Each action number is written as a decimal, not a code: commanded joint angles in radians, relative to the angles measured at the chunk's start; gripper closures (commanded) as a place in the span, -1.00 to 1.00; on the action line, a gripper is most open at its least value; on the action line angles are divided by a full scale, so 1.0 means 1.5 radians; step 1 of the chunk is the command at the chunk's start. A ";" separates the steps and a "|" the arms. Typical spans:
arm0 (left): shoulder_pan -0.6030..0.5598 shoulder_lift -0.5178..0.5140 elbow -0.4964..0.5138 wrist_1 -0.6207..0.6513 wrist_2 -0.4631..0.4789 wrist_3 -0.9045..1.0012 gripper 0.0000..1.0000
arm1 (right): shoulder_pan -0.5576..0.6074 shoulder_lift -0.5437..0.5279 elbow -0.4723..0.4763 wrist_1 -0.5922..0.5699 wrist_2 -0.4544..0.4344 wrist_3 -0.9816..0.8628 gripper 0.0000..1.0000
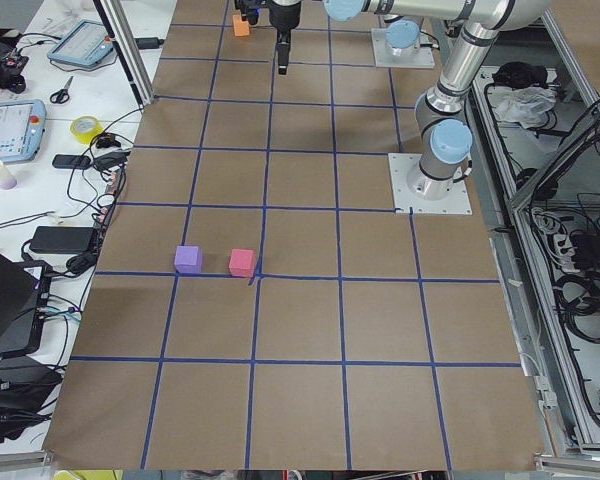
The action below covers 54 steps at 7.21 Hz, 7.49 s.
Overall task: Arrange blocks in a line
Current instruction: 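Grasp the orange cube with the right gripper, then carry the orange cube with the right gripper toward the table center, then open the right gripper and lift it away from the orange cube, then reach the left gripper to the orange cube and grasp it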
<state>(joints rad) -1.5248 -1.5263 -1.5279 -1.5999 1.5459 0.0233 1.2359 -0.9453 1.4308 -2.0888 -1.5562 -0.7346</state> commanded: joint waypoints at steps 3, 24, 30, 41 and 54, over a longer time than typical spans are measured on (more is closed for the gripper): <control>0.000 0.000 0.000 0.000 0.000 0.000 -1.00 | 0.009 -0.001 -0.001 0.016 0.030 0.055 -1.00; -0.001 0.000 -0.001 -0.002 0.000 0.000 -1.00 | 0.452 0.038 -0.068 -0.027 0.027 0.760 0.61; 0.000 0.000 -0.001 -0.001 0.000 0.000 -1.00 | 0.451 0.094 -0.128 -0.015 0.017 0.739 0.48; -0.007 -0.109 0.029 0.091 -0.005 0.002 -1.00 | 0.392 -0.004 -0.117 0.057 0.061 0.738 -1.00; -0.217 -0.512 0.186 0.359 0.028 -0.176 -1.00 | 0.240 -0.397 -0.018 0.437 -0.029 0.469 -1.00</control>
<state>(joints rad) -1.8421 -2.2760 -1.2494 -1.0833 1.5886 -0.2172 1.5959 -1.5593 1.4029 -1.4347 -1.6041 -0.0302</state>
